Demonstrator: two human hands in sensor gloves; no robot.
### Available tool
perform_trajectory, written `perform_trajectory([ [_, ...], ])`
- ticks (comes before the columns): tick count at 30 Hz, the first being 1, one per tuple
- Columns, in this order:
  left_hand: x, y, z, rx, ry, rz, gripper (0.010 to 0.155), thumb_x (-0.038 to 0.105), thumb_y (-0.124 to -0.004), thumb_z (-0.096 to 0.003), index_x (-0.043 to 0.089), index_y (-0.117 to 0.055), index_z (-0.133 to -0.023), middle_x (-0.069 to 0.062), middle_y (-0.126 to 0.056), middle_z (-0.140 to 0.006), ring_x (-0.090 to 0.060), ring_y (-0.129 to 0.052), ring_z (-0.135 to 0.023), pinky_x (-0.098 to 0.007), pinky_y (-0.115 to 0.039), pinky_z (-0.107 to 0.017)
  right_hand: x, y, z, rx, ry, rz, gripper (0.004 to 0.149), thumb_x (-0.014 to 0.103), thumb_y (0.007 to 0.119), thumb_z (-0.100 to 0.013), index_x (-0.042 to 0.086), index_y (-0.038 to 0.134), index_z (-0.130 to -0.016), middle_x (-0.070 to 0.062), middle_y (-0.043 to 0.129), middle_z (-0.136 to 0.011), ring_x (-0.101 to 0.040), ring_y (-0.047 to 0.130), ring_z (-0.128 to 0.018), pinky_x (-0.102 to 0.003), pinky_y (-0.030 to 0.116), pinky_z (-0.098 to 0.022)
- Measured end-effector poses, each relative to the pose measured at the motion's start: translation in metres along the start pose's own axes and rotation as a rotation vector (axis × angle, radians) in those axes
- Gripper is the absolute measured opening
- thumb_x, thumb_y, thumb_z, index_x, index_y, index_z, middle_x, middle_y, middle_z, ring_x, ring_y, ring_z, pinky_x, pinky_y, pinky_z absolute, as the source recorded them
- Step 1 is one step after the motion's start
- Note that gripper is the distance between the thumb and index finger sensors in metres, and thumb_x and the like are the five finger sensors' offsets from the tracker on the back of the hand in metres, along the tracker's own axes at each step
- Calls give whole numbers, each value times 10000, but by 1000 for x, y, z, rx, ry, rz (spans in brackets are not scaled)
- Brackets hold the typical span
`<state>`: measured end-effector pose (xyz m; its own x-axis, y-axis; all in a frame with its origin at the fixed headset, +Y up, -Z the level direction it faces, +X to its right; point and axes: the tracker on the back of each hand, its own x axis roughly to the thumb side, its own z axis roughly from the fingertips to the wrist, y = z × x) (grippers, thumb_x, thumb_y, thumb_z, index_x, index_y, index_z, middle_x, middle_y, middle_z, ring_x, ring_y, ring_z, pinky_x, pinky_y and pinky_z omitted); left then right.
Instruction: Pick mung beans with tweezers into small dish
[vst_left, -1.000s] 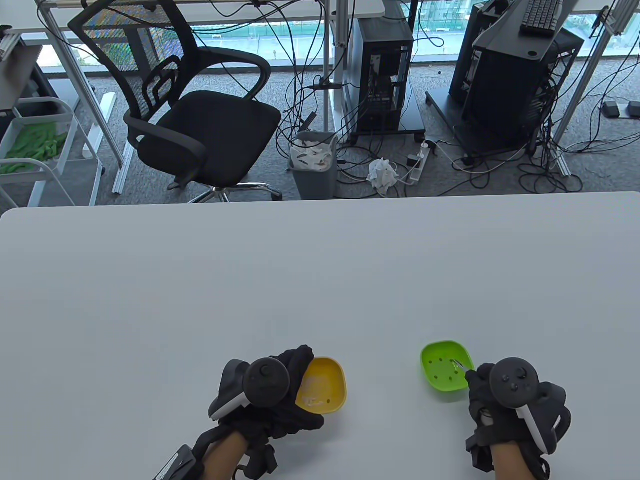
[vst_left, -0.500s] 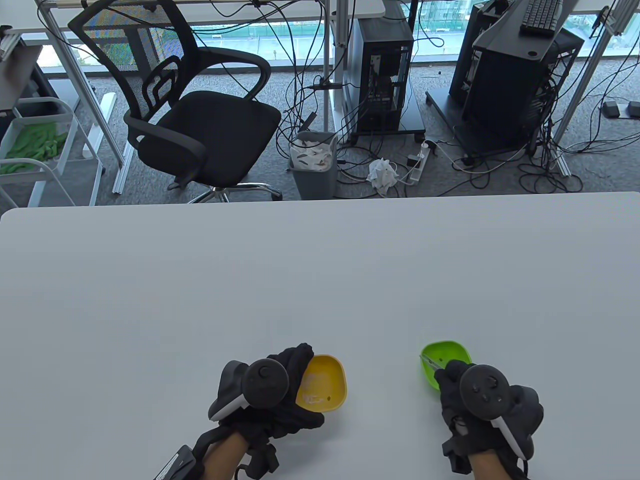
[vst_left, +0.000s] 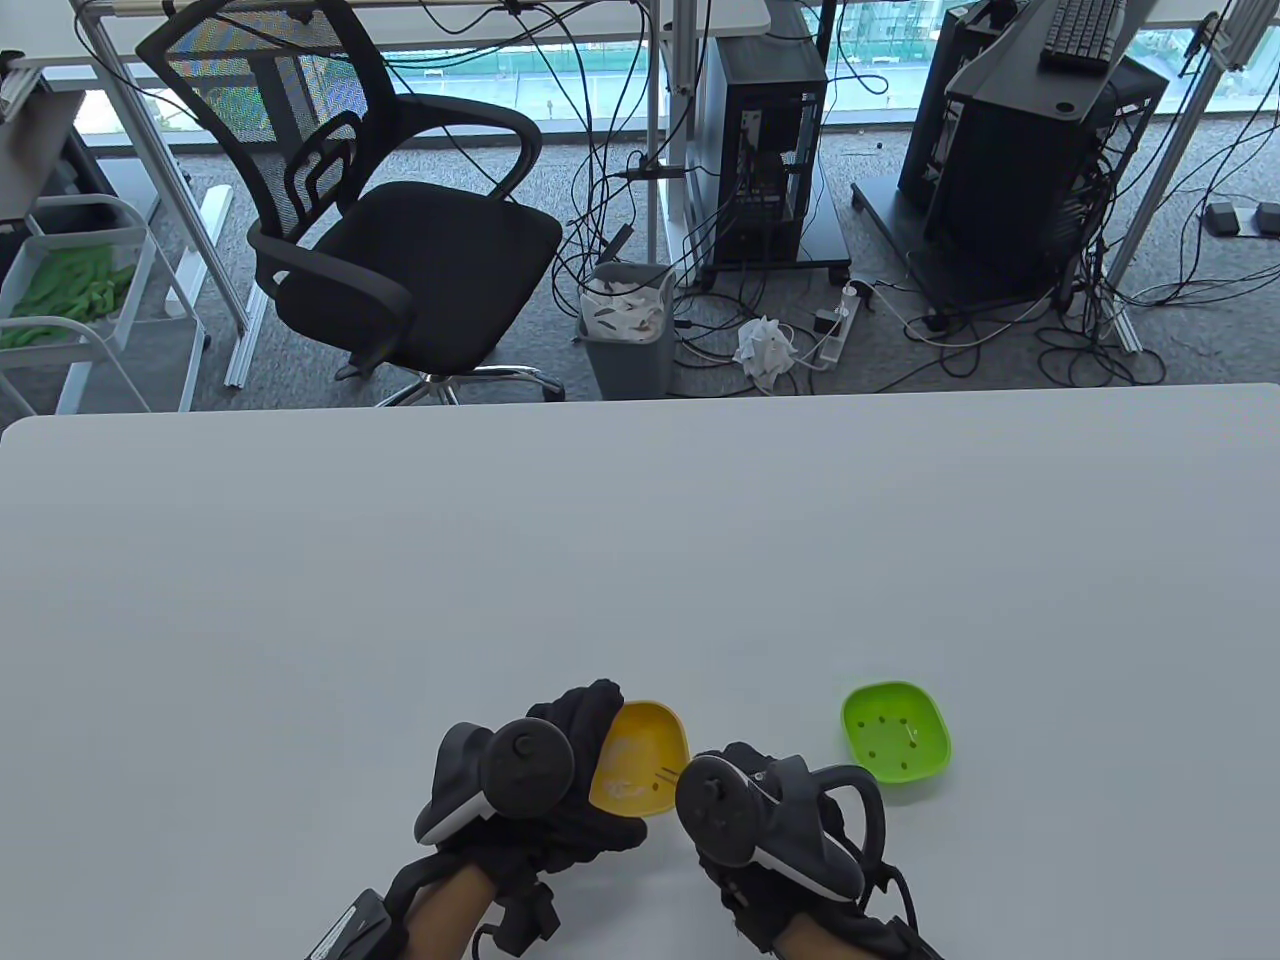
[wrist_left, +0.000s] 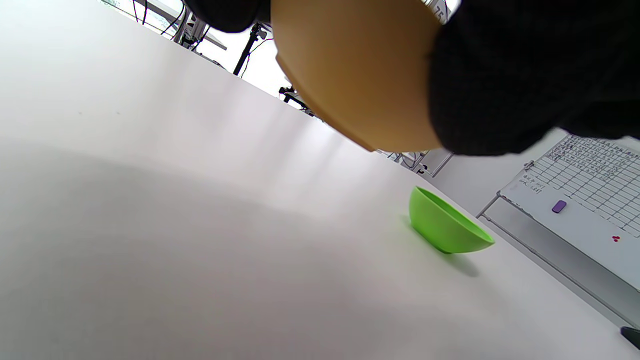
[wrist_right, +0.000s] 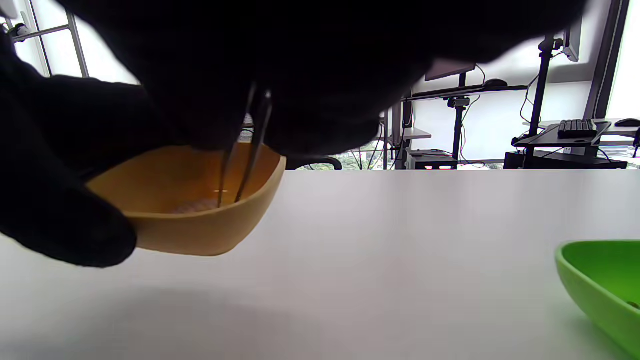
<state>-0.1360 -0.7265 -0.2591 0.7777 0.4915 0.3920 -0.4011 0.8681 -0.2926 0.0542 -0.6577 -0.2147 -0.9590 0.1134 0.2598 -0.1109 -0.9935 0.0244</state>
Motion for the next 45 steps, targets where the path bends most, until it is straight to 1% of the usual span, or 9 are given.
perform_trajectory([
  [13, 5, -2, 0, -4, -9, -61, 1219, 639, -995, -319, 107, -261, -1134, -158, -374, -1168, -393, -570, -970, -629, -448, -765, 14, 9, -10, 102, -15, 77, 364, 315, 902, -463, 43, 969, -696, -165, 980, -510, -108, 925, -243, -299, 855, -166],
  [25, 7, -3, -1, -14, -5, -66, 1219, 636, -996, -319, 110, -259, -1135, -155, -370, -1170, -393, -568, -972, -630, -444, -767, 14, 10, -9, 89, -24, 74, 346, 310, 903, -458, 53, 981, -675, -160, 985, -496, -107, 927, -232, -298, 856, -163],
  [30, 6, -2, -1, -5, -8, -42, 1220, 639, -993, -319, 108, -258, -1135, -157, -371, -1170, -394, -572, -970, -630, -449, -765, 6, 5, -5, 43, -16, 19, 346, 313, 898, -459, 55, 981, -674, -156, 985, -493, -103, 925, -231, -293, 856, -161],
  [34, 3, 0, 0, 0, -7, -17, 1217, 633, -995, -321, 109, -258, -1135, -155, -373, -1170, -393, -573, -971, -629, -452, -764, -21, -14, 0, -58, 53, -127, 346, 314, 895, -459, 55, 980, -673, -155, 985, -492, -102, 924, -230, -294, 855, -161],
  [37, 0, 4, 1, 4, -22, 20, 1218, 625, -1000, -317, 115, -258, -1136, -149, -371, -1173, -390, -571, -976, -631, -446, -767, -67, -34, 9, -184, 178, -248, 347, 314, 893, -459, 53, 980, -671, -155, 985, -488, -101, 923, -227, -293, 855, -158],
  [39, -2, 6, 1, -1, -42, 52, 1215, 616, -1004, -317, 120, -257, -1137, -142, -364, -1178, -388, -566, -984, -634, -431, -773, -97, -41, 18, -245, 263, -296, 346, 313, 891, -462, 52, 979, -672, -156, 984, -488, -100, 923, -227, -292, 854, -157],
  [42, -4, 8, 1, -33, -93, 79, 1216, 607, -1008, -316, 128, -251, -1138, -134, -359, -1184, -384, -561, -993, -637, -424, -776, -128, -40, 25, -292, 364, -328, 346, 313, 891, -462, 51, 979, -670, -155, 984, -486, -99, 922, -225, -291, 854, -155],
  [44, -3, 8, 1, -55, -111, 70, 1214, 604, -1009, -316, 133, -250, -1139, -130, -357, -1186, -381, -563, -996, -637, -423, -779, -154, -28, 30, -296, 467, -320, 347, 312, 891, -462, 49, 979, -670, -157, 984, -485, -99, 922, -223, -292, 854, -154],
  [45, -3, 7, 1, -56, -115, 70, 1216, 604, -1010, -314, 133, -250, -1139, -127, -359, -1187, -379, -564, -996, -636, -424, -779, -159, -24, 31, -295, 490, -303, 346, 312, 891, -462, 50, 978, -670, -156, 984, -485, -99, 922, -224, -292, 854, -154],
])
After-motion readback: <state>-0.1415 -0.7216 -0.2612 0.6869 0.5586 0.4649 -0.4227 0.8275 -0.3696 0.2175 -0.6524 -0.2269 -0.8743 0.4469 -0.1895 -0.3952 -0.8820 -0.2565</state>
